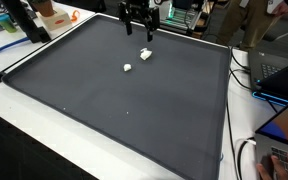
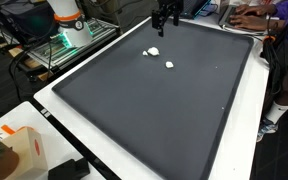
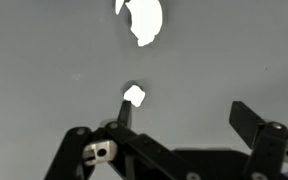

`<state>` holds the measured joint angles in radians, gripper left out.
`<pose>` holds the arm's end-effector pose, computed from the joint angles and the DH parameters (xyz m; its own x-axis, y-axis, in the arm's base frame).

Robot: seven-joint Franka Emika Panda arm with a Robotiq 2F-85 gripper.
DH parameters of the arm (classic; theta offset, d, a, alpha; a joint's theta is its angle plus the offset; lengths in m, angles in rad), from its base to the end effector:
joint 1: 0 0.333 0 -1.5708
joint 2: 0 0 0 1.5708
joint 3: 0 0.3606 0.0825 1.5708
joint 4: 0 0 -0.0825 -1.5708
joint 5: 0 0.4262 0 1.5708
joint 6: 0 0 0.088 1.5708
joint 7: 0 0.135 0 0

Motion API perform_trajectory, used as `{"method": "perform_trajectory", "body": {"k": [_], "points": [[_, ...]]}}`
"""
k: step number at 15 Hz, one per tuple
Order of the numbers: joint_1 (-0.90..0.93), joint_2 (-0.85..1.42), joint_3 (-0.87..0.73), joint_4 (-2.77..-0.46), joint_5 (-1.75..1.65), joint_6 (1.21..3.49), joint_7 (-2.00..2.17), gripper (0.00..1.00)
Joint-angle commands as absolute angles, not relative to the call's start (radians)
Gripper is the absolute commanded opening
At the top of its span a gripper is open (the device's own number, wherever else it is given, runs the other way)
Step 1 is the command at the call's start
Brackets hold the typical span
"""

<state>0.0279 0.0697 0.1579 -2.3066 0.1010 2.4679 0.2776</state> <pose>0.5522 0.1054 0.3109 0.9833 -0.1708 0.0632 -0.1639 -0.9812 -0.1020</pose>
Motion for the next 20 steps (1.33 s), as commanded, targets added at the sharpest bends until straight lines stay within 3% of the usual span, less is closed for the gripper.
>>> {"method": "perform_trajectory", "body": {"k": [1, 9, 20], "points": [[0.054, 0.069, 0.126, -2.289, 0.105, 2.444, 0.273, 1.00], [0.055, 0.052, 0.101, -2.258, 0.067, 2.426, 0.287, 1.00], [0.057, 0.094, 0.082, -2.063, 0.057, 2.035, 0.278, 1.00]]}}
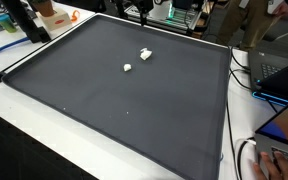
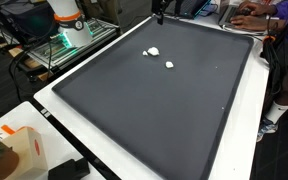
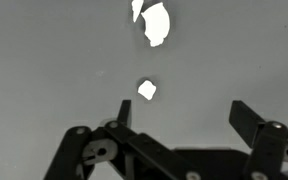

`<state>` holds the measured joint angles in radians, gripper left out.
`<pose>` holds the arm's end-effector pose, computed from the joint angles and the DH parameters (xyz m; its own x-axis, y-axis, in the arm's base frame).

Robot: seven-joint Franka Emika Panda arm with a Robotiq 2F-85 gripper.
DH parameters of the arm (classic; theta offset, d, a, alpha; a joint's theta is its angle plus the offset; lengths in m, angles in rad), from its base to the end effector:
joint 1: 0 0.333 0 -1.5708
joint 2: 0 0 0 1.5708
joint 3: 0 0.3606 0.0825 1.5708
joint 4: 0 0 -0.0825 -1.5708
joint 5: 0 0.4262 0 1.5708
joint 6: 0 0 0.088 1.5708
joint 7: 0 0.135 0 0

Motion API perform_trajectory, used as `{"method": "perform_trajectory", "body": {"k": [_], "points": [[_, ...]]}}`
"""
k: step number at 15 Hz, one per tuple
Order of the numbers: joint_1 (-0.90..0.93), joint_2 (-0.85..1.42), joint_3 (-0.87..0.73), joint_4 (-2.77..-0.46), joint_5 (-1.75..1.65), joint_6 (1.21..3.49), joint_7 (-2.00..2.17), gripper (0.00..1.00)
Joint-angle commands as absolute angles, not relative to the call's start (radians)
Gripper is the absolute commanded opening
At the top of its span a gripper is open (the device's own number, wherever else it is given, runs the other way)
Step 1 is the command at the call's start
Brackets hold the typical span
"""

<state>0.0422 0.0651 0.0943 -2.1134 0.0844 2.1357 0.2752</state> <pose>0.5789 0.0848 0.3736 0.9812 -0.1822 -0.0631 -0.1860 -0.9807 -0.0604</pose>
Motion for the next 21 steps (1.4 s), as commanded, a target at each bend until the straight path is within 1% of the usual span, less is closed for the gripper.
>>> {"method": "perform_trajectory", "body": {"k": [1, 3, 9, 14, 21], "points": [[0.057, 0.098, 0.083, -2.055, 0.066, 2.014, 0.271, 1.00], [0.057, 0.106, 0.083, -2.040, 0.075, 1.981, 0.262, 1.00], [0.058, 0.101, 0.081, -2.048, 0.084, 2.016, 0.272, 1.00], [0.020, 0.163, 0.050, -1.929, 0.143, 1.837, 0.149, 1.00], [-0.001, 0.295, 0.016, -1.786, 0.136, 1.838, 0.121, 1.00]]}}
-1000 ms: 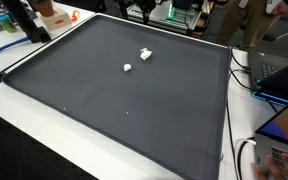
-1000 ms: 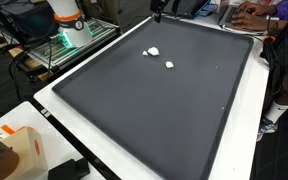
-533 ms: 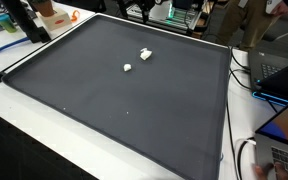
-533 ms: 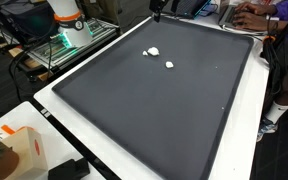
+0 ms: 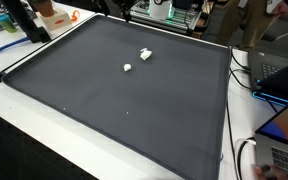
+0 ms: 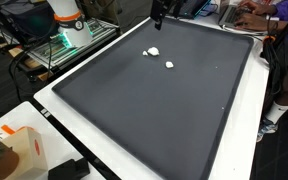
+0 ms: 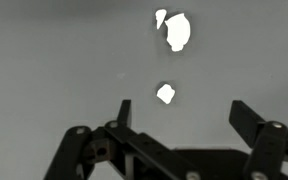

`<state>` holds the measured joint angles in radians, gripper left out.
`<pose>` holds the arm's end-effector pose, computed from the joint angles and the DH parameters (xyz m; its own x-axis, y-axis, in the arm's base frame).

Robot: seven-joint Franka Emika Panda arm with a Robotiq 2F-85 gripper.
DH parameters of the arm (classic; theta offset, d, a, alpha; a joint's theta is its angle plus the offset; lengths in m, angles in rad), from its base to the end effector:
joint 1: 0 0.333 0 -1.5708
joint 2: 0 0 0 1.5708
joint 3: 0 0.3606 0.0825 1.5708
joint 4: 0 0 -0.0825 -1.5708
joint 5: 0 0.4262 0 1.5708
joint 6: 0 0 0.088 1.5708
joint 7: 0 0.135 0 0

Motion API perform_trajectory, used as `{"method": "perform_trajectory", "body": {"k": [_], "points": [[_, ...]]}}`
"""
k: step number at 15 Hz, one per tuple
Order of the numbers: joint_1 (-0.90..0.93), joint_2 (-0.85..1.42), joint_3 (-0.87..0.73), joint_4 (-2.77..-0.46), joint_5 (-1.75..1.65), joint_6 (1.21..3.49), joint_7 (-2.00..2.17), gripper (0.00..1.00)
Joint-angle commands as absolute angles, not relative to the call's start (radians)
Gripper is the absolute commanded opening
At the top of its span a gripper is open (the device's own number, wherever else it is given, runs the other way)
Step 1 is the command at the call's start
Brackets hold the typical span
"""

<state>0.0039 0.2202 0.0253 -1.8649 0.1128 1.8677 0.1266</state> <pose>0.6275 0.0293 0.3789 0.9649 -0.1293 -0.2288 -0.1500 -0.9858 -0.0752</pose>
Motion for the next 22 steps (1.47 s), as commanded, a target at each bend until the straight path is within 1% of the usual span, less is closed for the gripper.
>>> {"method": "perform_trajectory", "body": {"k": [1, 2, 3, 7, 11, 15, 17, 18, 22], "points": [[-0.003, 0.315, 0.014, -1.764, 0.140, 1.830, 0.118, 1.00], [-0.007, 0.336, 0.013, -1.741, 0.154, 1.829, 0.118, 1.00], [0.005, 0.284, 0.013, -1.802, 0.119, 1.863, 0.126, 1.00], [0.007, 0.299, 0.012, -1.787, 0.119, 1.863, 0.126, 1.00], [-0.010, 0.353, 0.002, -1.708, 0.128, 1.704, 0.123, 1.00], [-0.017, 0.382, -0.004, -1.658, 0.142, 1.609, 0.122, 1.00], [-0.023, 0.388, -0.005, -1.642, 0.163, 1.602, 0.132, 1.00], [-0.011, 0.368, -0.006, -1.674, 0.132, 1.637, 0.127, 1.00], [-0.022, 0.391, -0.010, -1.641, 0.154, 1.628, 0.130, 1.00]]}}
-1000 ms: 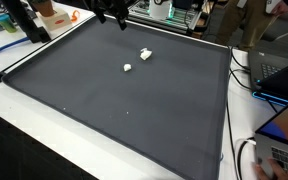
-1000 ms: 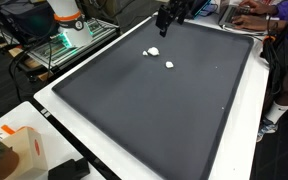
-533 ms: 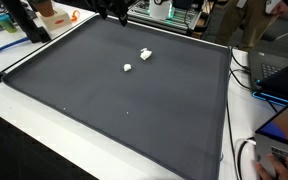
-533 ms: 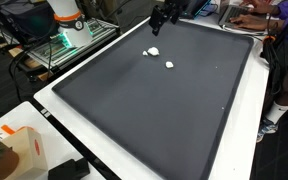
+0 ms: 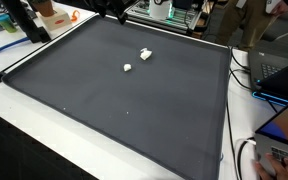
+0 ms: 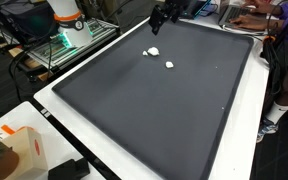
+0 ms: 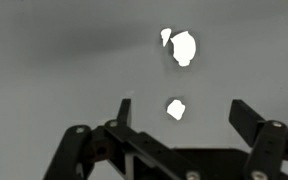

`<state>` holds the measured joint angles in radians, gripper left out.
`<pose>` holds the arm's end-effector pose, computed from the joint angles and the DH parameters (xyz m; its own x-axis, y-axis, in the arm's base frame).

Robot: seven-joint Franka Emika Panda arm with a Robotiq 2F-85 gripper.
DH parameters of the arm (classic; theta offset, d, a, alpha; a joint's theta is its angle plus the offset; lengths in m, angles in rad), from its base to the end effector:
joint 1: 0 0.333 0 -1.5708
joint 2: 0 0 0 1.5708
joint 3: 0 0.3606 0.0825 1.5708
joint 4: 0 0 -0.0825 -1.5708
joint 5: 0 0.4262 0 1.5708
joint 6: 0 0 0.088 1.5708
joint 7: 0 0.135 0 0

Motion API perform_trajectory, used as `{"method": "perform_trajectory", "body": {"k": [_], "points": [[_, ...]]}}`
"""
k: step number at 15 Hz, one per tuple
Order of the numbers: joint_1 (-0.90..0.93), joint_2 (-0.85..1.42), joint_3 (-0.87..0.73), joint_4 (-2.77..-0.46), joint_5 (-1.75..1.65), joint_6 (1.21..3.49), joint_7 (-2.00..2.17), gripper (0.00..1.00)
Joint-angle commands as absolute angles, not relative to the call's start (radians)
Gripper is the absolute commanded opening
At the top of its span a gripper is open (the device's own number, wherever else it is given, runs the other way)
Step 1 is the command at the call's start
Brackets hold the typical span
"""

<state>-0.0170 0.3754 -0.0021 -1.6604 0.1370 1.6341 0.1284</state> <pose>0.6559 0.0052 0.3633 0.9020 -0.1529 -0.4038 -0.1971 -0.9779 -0.0702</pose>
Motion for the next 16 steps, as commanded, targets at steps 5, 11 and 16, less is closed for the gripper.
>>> {"method": "perform_trajectory", "body": {"k": [5, 11, 16], "points": [[-0.055, 0.461, -0.024, -1.581, 0.158, 1.647, 0.077, 1.00], [-0.081, 0.581, -0.018, -1.483, 0.196, 1.621, 0.066, 1.00], [-0.091, 0.656, -0.016, -1.408, 0.253, 1.597, 0.113, 1.00]]}}
